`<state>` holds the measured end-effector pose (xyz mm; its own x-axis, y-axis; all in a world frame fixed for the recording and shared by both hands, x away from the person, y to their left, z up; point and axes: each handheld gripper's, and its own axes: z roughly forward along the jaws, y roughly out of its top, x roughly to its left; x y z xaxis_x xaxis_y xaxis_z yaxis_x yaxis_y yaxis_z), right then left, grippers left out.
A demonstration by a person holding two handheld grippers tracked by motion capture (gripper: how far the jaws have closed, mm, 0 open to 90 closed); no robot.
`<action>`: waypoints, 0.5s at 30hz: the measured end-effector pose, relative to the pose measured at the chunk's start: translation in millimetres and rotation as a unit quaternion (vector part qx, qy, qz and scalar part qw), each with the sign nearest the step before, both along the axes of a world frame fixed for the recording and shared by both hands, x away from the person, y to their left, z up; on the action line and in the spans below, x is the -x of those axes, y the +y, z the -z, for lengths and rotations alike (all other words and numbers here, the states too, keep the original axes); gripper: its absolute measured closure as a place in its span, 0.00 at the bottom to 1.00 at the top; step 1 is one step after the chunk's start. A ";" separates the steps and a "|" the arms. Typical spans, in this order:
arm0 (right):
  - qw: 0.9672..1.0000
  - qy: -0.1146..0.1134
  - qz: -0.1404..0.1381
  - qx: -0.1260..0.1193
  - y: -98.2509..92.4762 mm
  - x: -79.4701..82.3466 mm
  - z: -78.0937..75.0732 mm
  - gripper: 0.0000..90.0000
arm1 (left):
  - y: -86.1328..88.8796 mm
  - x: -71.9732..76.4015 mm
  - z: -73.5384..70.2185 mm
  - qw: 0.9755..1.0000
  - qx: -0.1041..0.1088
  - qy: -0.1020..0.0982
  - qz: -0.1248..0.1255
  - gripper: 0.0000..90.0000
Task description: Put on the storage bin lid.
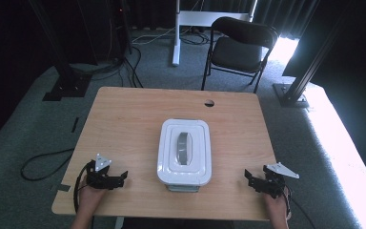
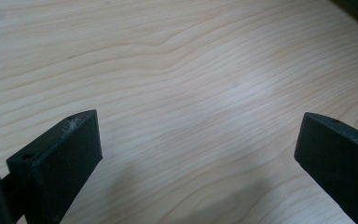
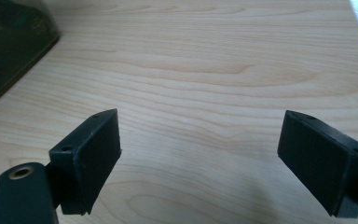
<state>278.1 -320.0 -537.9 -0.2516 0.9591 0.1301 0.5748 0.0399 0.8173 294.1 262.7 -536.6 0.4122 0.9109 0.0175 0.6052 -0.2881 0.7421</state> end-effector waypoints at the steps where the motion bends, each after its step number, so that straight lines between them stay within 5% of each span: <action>1: 1.000 0.000 0.006 0.000 -1.1 0.8 0.1 0.14 | 3.6 1.5 0.4 1.000 -0.001 0.002 -0.003 0.01; 11: 0.998 0.010 0.059 0.005 -7.5 2.2 4.5 0.14 | 32.0 13.4 2.1 0.998 -0.009 0.009 -0.060 0.01; 15: 0.997 0.014 0.072 0.019 -9.8 1.2 6.4 0.14 | 45.1 18.2 3.3 0.994 -0.009 0.013 -0.104 0.01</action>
<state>276.9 -329.8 -544.3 -0.1083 0.9894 0.0971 0.5999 -0.0129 0.8000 275.9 307.8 -540.0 0.2150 0.9763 0.0261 0.6714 -0.1672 0.7220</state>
